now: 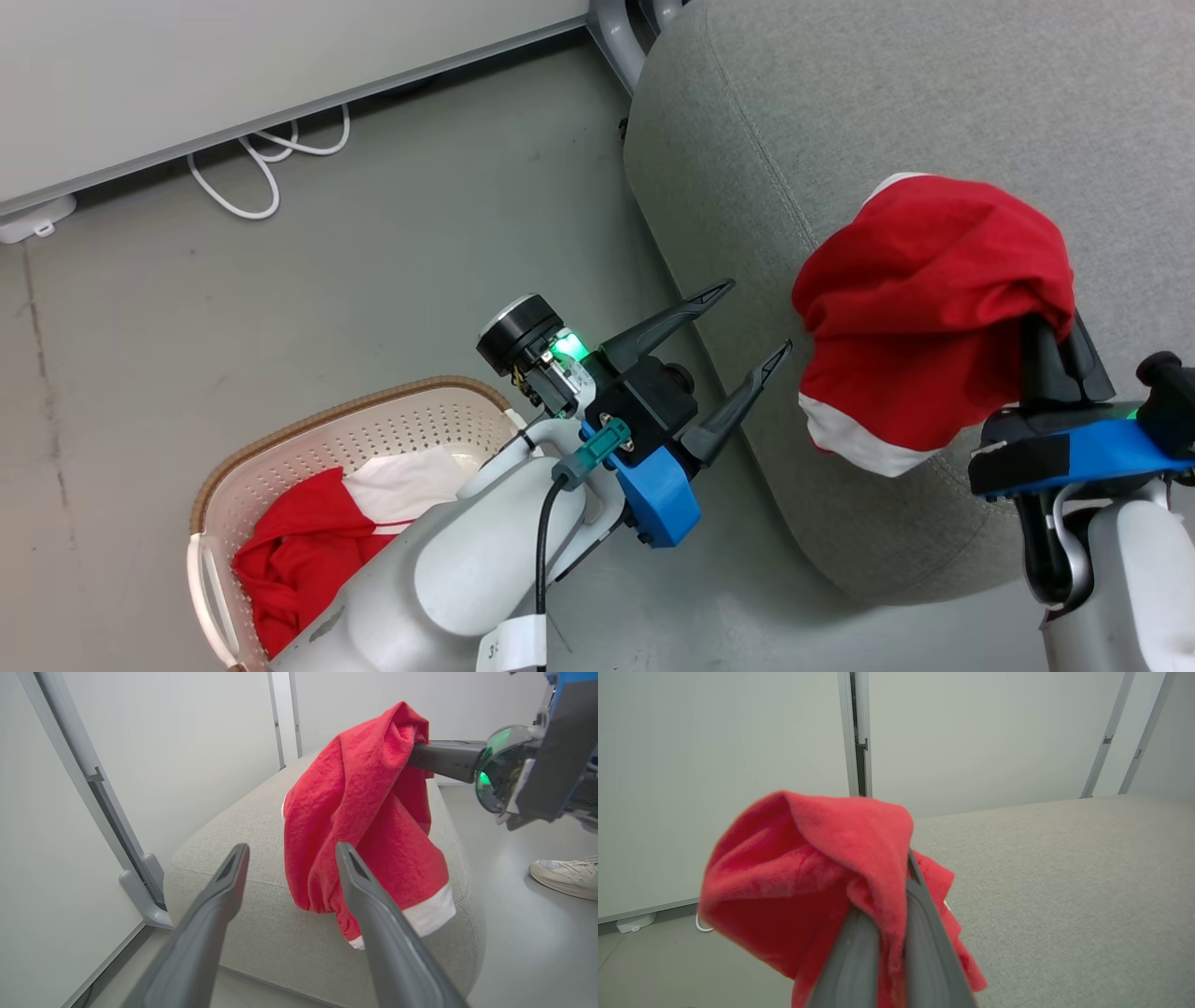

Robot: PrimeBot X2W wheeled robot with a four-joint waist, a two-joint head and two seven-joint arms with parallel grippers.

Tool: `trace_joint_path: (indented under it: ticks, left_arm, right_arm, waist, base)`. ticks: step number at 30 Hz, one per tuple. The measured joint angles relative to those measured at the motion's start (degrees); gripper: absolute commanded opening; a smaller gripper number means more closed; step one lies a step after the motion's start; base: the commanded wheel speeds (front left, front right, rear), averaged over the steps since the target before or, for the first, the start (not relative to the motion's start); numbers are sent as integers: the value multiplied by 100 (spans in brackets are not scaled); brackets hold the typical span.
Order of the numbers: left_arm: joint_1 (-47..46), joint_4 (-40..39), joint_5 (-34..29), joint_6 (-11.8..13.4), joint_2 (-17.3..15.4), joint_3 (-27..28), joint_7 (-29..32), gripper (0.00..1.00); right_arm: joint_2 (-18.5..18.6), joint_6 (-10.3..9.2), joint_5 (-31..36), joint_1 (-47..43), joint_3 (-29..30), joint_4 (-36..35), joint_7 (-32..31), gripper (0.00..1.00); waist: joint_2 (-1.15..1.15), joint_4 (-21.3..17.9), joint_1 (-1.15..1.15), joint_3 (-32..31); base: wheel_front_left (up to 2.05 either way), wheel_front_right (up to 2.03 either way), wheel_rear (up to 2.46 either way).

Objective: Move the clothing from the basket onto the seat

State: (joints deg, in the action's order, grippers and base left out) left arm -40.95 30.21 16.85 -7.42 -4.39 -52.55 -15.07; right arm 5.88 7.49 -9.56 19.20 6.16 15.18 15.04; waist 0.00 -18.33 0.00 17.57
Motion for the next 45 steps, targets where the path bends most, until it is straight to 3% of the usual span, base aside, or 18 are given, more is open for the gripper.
trace_joint_path:
  ticks: [8, 13, 20, 27, 36, 41, 45]
  left_arm:
    - [-59, -122, -23, 0, -42, 20, 0, 100]
    - [-175, -215, -92, 0, -92, 46, 0, 100]
    - [-552, -385, -339, 0, -181, 33, 0, 100]
    - [-1023, -476, -487, 0, -353, -136, 0, 100]
    - [-1482, -566, -589, 0, -452, -211, 0, 100]
    - [-1566, -586, -636, 0, -526, -240, 0, 100]
    - [-1583, -573, -642, 0, -587, -261, 0, 100]
  right_arm:
    - [-89, 0, 7, -40, 35, -97, 0, 0]
    - [-37, 0, 26, 408, 29, -243, 0, 0]
    - [324, 0, 36, 1650, 461, -658, 1, 0]
    - [925, 0, 16, 2849, 1376, -817, 1, 0]
    - [1671, 0, 125, 3476, 2097, 119, 0, 0]
    - [1699, 0, 305, 3543, 2157, 1063, -1, 0]
    - [1507, 0, 372, 3583, 2252, 1657, 1, 0]
  waist:
    - [0, -44, 0, 96]
    - [0, -11, 0, 262]
    - [0, 57, 0, 838]
    - [0, 176, 1, 1639]
    - [0, 347, 1, 2451]
    - [0, 359, 1, 2784]
    - [0, 338, 1, 2944]
  base:
    - [0, 0, 0]
    - [0, 0, 0]
    - [0, 0, 0]
    - [0, 0, 0]
    - [0, 0, 0]
    - [0, 0, 0]
    - [0, 0, 0]
